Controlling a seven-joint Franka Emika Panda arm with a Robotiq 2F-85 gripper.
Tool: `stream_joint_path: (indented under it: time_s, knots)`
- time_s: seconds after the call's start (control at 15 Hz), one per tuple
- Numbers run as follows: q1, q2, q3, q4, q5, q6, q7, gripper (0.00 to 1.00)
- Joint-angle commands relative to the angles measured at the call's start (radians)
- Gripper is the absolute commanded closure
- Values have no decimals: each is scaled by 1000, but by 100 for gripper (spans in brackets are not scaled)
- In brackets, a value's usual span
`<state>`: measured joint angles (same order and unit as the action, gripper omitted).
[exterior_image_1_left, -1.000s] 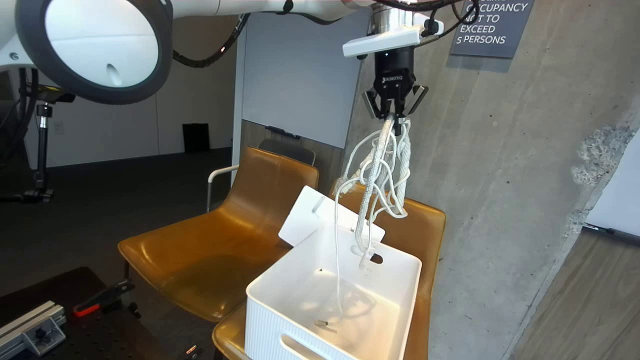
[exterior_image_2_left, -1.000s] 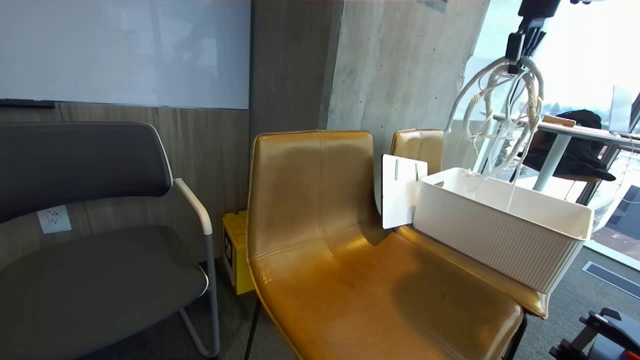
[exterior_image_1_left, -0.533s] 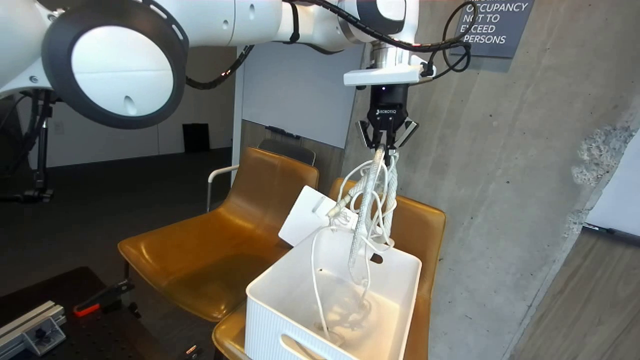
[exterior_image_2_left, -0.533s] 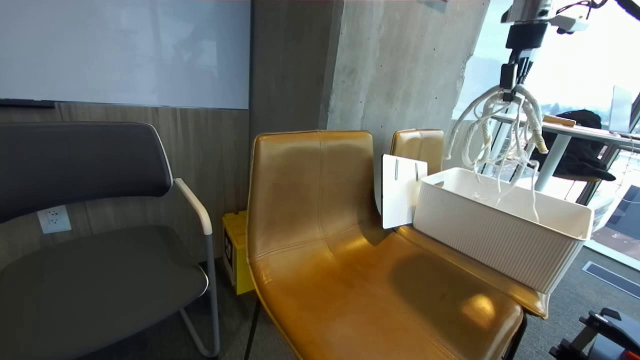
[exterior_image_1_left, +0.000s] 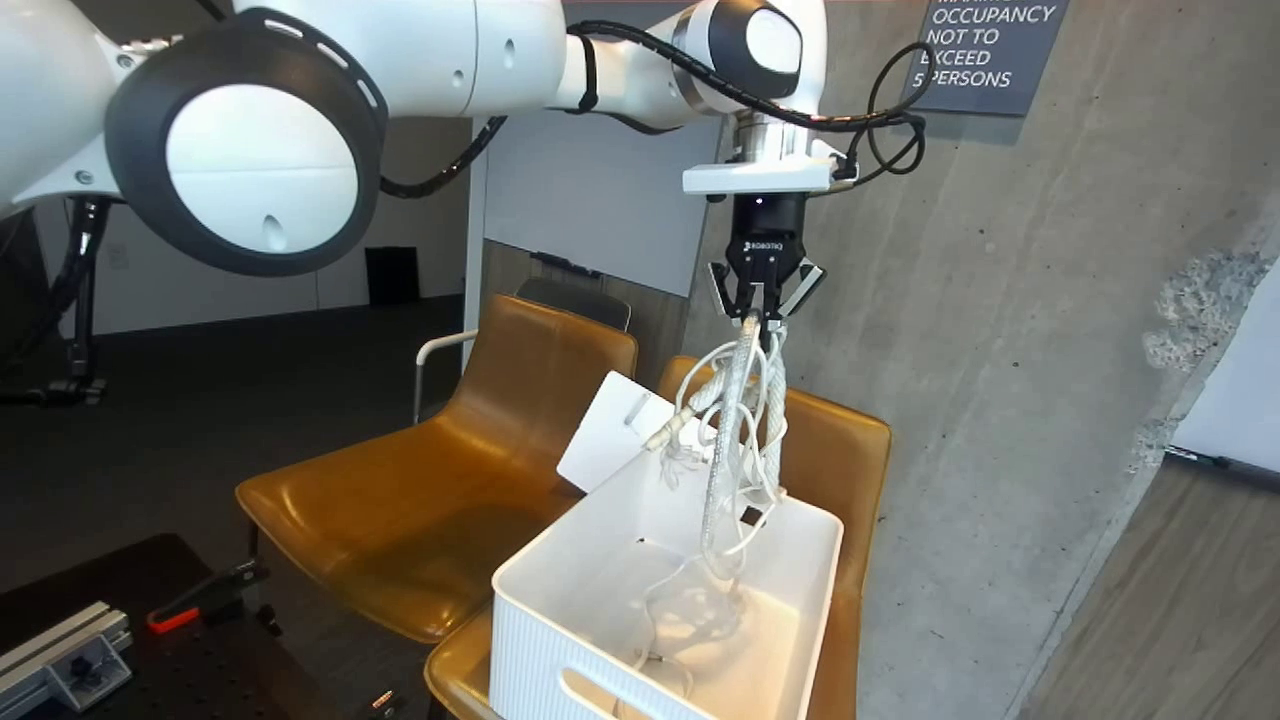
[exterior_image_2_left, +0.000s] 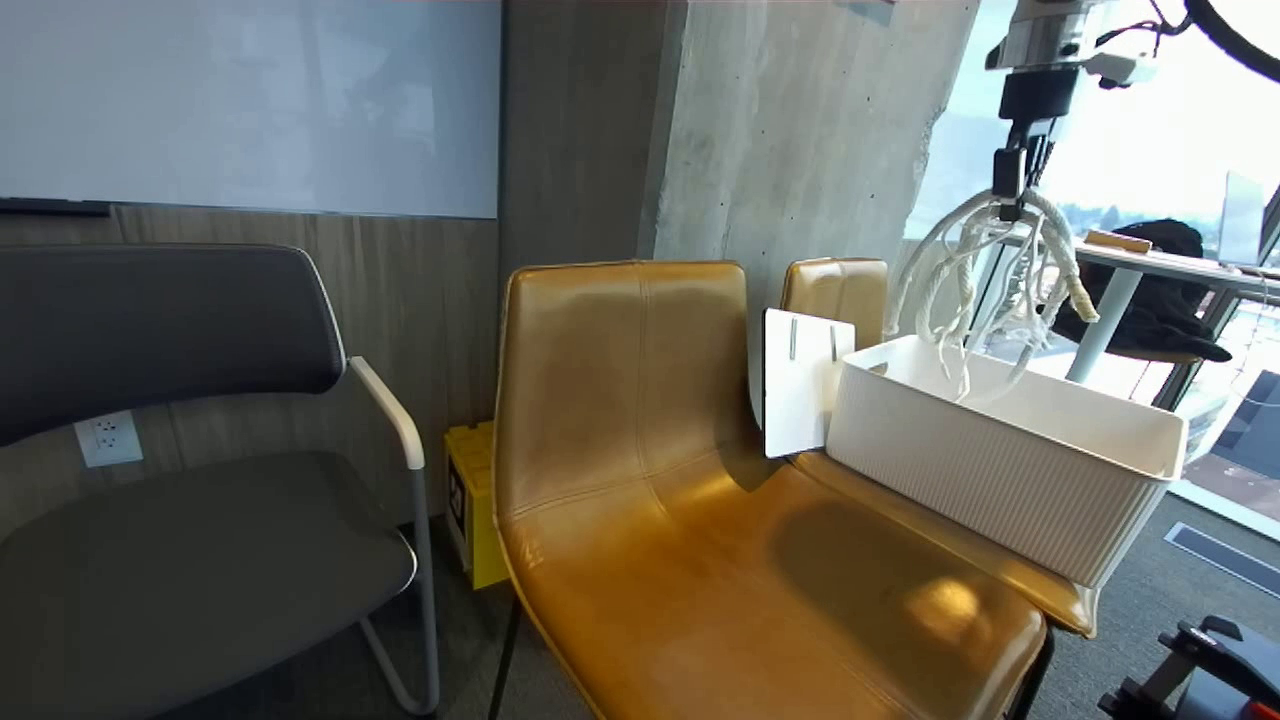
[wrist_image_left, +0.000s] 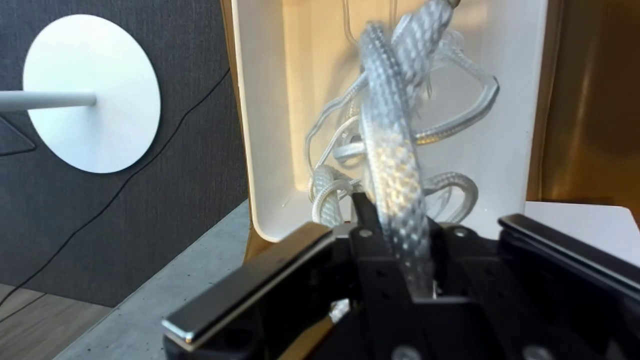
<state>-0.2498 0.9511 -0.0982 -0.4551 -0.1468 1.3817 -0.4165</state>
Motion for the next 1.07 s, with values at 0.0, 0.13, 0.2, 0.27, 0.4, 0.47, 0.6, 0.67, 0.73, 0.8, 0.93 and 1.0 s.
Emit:
stream_joint_path:
  time_s: [0.0, 0.13, 0.2, 0.27, 0.4, 0.47, 0.6, 0.67, 0.73, 0.8, 0.93, 1.0]
  knots:
    - [25, -28, -17, -12, -39, -105, -46, 96]
    - [35, -32, -19, -16, -58, -169, -67, 96]
    - [39, -33, -21, -16, -68, -197, -78, 96]
    - [43, -33, -25, -16, -82, -224, -87, 96]
    - [48, -35, -33, -17, -110, -267, -108, 96]
    - [48, -35, -37, -16, -122, -284, -119, 96]
    - [43, -33, -42, -9, -135, -290, -124, 96]
    - [39, -29, -42, -3, -133, -274, -117, 96]
    - [36, -26, -43, 1, -132, -257, -107, 96]
    - [34, -25, -45, 2, -129, -236, -95, 96]
    - [29, -30, -48, -4, -125, -207, -74, 89]
    - [27, -30, -49, -5, -123, -195, -65, 61]
